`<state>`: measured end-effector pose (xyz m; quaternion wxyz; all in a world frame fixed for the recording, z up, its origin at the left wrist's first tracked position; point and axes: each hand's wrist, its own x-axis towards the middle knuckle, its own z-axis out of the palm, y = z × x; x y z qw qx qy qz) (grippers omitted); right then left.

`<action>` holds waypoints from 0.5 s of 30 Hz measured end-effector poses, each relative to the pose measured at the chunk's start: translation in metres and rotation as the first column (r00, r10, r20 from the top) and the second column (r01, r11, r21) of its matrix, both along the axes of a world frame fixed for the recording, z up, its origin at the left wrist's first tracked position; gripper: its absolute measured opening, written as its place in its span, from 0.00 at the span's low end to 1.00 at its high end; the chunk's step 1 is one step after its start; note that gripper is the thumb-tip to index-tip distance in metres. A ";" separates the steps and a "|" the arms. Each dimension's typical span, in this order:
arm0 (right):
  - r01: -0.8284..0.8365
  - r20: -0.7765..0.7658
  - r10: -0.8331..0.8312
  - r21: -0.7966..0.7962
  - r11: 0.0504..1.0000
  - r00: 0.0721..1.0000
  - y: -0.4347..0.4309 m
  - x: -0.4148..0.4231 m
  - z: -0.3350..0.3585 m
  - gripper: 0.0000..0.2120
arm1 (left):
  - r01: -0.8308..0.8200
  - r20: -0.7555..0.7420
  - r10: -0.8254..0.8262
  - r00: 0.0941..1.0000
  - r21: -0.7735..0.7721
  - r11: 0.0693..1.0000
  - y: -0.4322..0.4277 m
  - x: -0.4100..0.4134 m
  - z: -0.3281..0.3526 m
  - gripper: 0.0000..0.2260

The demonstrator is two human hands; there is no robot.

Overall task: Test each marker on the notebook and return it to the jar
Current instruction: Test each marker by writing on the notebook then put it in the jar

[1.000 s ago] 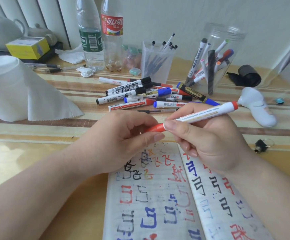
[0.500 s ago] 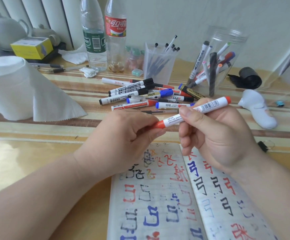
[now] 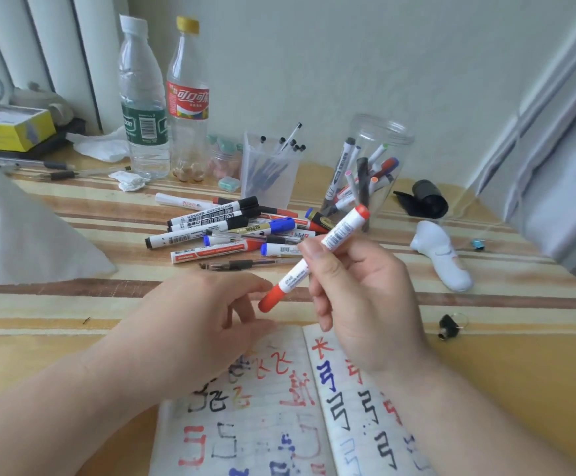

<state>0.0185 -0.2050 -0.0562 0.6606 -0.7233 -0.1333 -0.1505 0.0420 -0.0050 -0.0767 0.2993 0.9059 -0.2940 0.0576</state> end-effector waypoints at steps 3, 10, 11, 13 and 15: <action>0.065 0.060 -0.060 -0.088 0.994 0.996 -0.004 0.000 0.010 0.07 | 0.015 -0.072 -0.011 0.997 0.064 0.998 -0.001 -0.003 0.005 0.08; 0.347 0.239 -0.304 -0.164 0.923 0.922 -0.019 0.025 0.061 0.03 | -0.011 -0.057 0.016 0.998 0.071 0.997 -0.001 -0.002 0.001 0.17; 0.416 0.272 -0.363 -0.173 0.893 0.891 -0.021 0.034 0.074 0.05 | -0.020 -0.047 0.023 0.999 0.062 0.998 0.000 -0.001 -0.001 0.17; 0.549 0.315 -0.481 -0.178 0.817 0.818 -0.027 0.057 0.098 0.09 | -0.035 -0.041 0.037 0.998 0.054 0.998 0.000 0.000 -0.003 0.17; 0.641 0.303 -0.579 -0.167 0.749 0.757 -0.035 0.084 0.118 0.09 | -0.036 -0.044 0.038 0.998 0.056 0.998 -0.001 -0.001 -0.004 0.17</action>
